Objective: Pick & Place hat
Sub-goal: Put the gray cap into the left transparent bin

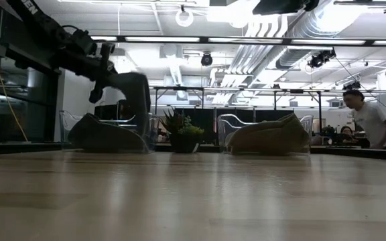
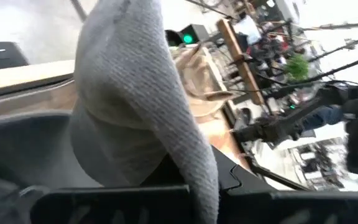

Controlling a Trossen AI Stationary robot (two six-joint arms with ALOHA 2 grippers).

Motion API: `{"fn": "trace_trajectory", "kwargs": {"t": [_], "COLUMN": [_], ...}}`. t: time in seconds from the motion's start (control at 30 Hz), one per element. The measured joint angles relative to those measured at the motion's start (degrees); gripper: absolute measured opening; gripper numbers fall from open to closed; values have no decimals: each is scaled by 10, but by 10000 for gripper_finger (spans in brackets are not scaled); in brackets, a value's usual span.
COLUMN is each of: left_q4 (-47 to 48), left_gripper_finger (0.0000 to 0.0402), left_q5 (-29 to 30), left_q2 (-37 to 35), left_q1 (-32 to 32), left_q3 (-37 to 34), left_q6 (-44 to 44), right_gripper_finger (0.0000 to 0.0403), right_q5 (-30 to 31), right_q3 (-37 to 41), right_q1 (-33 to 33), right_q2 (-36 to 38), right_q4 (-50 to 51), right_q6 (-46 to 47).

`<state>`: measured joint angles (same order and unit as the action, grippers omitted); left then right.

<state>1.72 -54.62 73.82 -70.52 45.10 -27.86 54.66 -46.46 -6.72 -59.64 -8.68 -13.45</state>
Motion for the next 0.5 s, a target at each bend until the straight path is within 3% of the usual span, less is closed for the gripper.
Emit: {"fn": "trace_trajectory", "kwargs": {"t": [0.23, 0.5], "left_q4": [-22, -12], "left_gripper_finger": [0, 0], "left_q5": [46, 125], "left_q2": [0, 0], "left_q1": [0, 0], "left_q3": [-47, -51], "left_q6": [9, 21], "right_gripper_finger": [169, 169], "right_q5": [3, 3], "right_q3": [0, 0], "right_q1": [0, 0], "right_q2": [0, 0], "right_q4": [1, 4], "right_q6": [0, 15]}}
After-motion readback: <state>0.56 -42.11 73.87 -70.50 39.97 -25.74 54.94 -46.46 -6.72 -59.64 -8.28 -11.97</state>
